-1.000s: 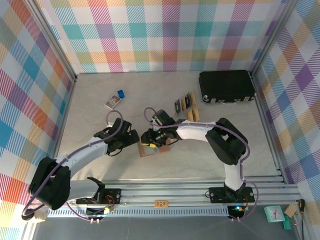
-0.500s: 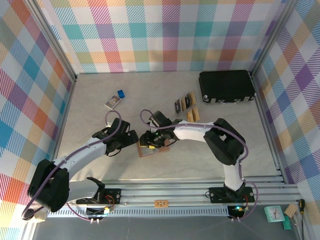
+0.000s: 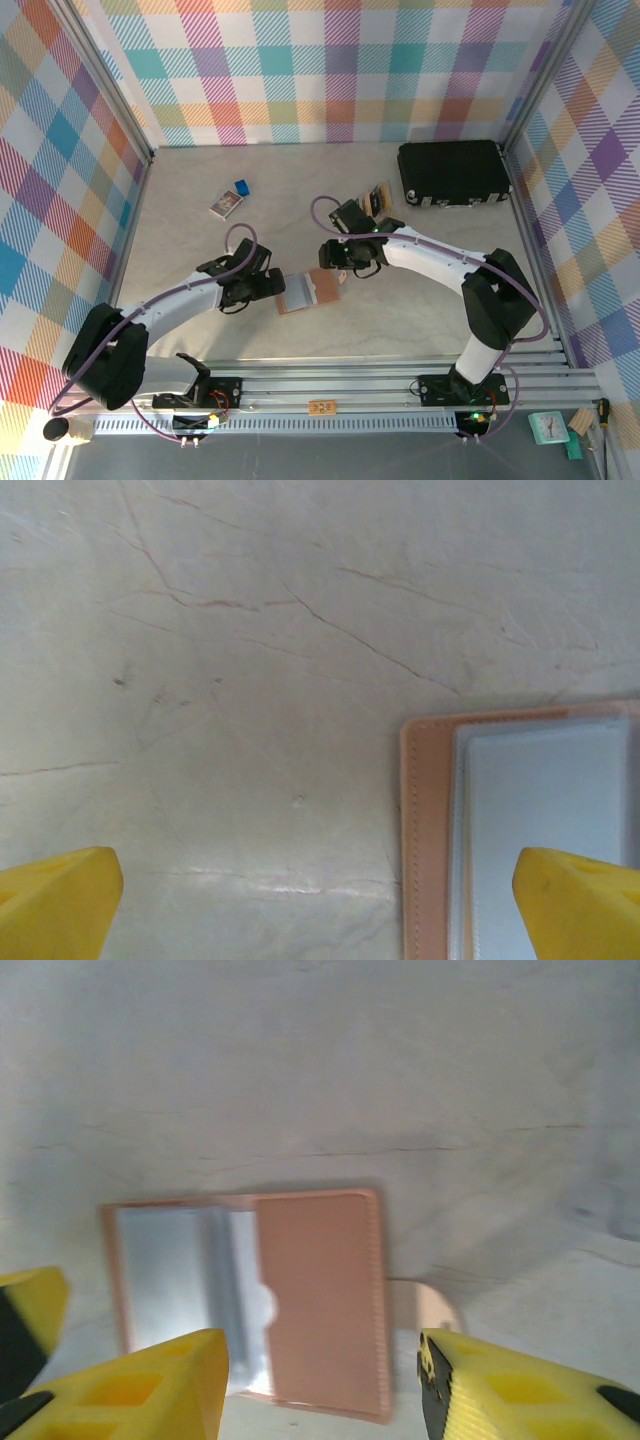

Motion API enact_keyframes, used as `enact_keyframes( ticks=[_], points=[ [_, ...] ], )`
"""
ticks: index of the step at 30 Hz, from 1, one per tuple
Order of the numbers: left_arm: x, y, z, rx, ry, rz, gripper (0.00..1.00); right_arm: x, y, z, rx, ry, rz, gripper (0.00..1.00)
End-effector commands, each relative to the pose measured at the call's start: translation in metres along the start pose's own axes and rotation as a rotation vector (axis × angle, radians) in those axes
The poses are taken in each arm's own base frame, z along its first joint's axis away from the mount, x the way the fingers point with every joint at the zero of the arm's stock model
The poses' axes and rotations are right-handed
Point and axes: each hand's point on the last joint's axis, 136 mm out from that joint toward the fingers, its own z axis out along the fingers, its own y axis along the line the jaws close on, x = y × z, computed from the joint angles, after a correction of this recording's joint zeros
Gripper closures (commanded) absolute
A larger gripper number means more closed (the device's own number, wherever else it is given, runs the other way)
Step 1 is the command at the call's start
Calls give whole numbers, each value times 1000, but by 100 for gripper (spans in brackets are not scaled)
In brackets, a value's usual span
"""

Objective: Put the credit cards into the card holder

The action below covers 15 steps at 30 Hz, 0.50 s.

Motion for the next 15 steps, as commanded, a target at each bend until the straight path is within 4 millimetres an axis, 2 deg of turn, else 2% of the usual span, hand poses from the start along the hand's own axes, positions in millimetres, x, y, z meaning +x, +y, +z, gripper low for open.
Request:
enact_keyframes(
  ticks=[1, 10, 15],
  points=[
    [-4, -8, -5, -3, -14, 23, 0, 13, -28, 12, 117, 52, -38, 46],
    [2, -23, -7, 8, -9, 77, 0, 18, -35, 43, 133, 99, -39, 51],
    [9, -32, -3, 11, 8, 118, 0, 22, -37, 44, 131, 107, -52, 74]
  ],
)
